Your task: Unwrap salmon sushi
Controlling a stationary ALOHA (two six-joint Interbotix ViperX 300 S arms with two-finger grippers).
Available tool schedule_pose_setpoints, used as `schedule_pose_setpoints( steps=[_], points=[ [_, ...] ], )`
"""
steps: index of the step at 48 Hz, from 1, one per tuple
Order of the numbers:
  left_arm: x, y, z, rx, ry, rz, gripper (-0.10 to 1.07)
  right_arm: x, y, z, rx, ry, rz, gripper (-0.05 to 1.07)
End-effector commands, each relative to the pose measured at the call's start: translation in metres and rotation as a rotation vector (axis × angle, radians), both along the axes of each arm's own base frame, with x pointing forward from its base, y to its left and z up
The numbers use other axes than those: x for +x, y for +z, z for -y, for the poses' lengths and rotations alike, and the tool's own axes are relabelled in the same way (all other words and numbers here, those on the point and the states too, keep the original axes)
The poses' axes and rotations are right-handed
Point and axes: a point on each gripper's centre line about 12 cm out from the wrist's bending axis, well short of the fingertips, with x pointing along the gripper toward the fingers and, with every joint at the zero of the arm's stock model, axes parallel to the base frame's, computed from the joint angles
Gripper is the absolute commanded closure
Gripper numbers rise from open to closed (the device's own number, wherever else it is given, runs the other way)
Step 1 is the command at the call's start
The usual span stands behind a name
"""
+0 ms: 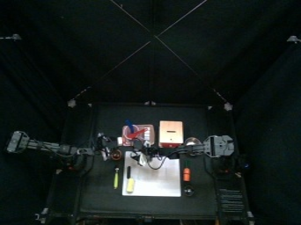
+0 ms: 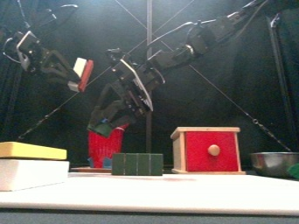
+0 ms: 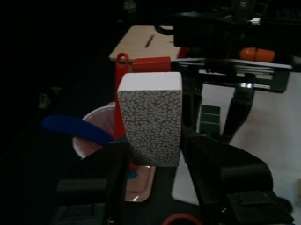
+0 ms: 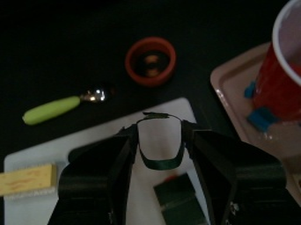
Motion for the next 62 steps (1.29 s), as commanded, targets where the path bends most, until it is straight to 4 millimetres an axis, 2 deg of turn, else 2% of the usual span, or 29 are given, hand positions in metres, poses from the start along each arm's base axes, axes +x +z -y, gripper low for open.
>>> schedule_pose_setpoints(
  steps=[1, 7, 11, 15, 27, 31, 46, 62],
  points=[
    [-0.006, 0.004, -0.01, 0.008, 0.049, 0.022, 0.3, 0.011, 0.024, 0.009, -0.002, -0.006, 0.098, 0.22],
    [-0.014, 0.001, -0.021, 0.009, 0.106, 0.025, 0.3, 0.015, 0.017, 0.014, -0.001, -0.011, 0.101, 0.22],
    [-0.017, -0.001, -0.027, 0.012, 0.137, 0.022, 0.3, 0.02, 0.019, 0.015, -0.001, -0.011, 0.123, 0.22],
    [-0.021, -0.001, -0.035, 0.011, 0.181, 0.02, 0.3, 0.028, 0.023, 0.015, -0.001, -0.005, 0.157, 0.22],
    [-0.028, -0.001, -0.051, 0.011, 0.27, 0.02, 0.3, 0.055, 0.009, 0.016, -0.005, 0.003, 0.173, 0.22],
    [-0.03, -0.001, -0.055, 0.011, 0.29, 0.02, 0.3, 0.061, 0.01, 0.017, -0.016, 0.008, 0.177, 0.21],
    [-0.034, -0.008, -0.057, 0.006, 0.309, 0.004, 0.3, 0.078, 0.014, 0.02, -0.04, 0.008, 0.182, 0.21],
    [-0.037, -0.013, -0.057, -0.004, 0.318, -0.008, 0.3, 0.094, 0.004, 0.025, -0.046, -0.008, 0.157, 0.2]
  ],
)
